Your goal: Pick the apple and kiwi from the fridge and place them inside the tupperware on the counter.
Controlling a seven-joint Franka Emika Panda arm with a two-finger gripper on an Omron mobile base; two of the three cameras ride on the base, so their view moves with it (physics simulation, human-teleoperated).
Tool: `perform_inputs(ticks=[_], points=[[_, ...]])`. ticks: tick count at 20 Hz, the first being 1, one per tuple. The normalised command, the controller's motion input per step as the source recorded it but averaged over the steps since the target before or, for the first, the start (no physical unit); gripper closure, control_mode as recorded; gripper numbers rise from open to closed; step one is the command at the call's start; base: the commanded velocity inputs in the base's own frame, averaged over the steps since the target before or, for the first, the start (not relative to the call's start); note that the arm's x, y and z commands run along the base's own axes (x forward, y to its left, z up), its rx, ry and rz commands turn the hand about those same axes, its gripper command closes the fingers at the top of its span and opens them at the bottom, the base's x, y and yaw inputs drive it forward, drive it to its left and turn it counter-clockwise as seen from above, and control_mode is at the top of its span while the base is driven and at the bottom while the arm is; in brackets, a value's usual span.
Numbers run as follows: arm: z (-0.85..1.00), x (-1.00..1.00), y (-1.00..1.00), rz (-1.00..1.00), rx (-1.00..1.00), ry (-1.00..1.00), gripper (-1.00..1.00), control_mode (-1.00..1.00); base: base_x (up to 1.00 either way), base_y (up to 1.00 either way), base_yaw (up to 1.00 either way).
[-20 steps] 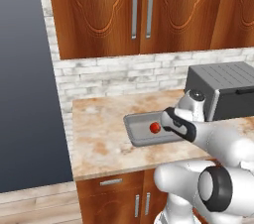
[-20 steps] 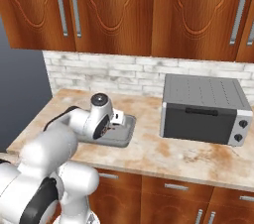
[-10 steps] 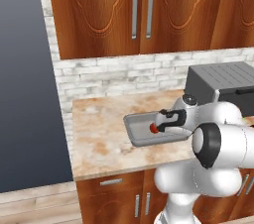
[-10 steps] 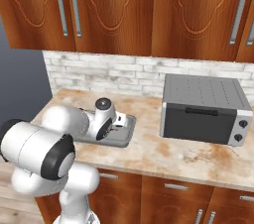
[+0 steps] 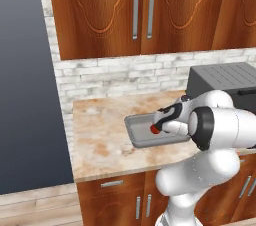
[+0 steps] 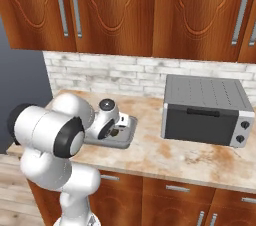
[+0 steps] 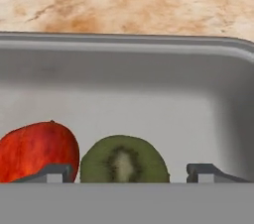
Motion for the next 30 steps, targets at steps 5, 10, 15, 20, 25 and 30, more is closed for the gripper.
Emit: perform_inputs(ticks=[5, 10, 15, 20, 25, 30], points=[[0.54, -0.48, -0.3, 0.0, 0.0, 0.01, -1.0, -1.0, 0.0, 0.0, 0.0], [0.66, -0.98, -0.38, 0.0, 0.0, 0.0, -1.0, -1.0, 0.0, 0.0, 0.0], [0.86, -0.99, -0.21, 0.0, 0.0, -0.13, -1.0, -1.0, 0.0, 0.0, 0.0], [0.98, -0.95, -0.21, 0.01, 0.0, -0.28, -1.0, -1.0, 0.0, 0.0, 0.0], [0.98, -0.89, -0.21, 0.0, 0.0, -0.2, -1.0, -1.0, 0.0, 0.0, 0.0], [0.84, -0.77, -0.24, 0.0, 0.0, -0.08, -1.0, -1.0, 0.0, 0.0, 0.0]])
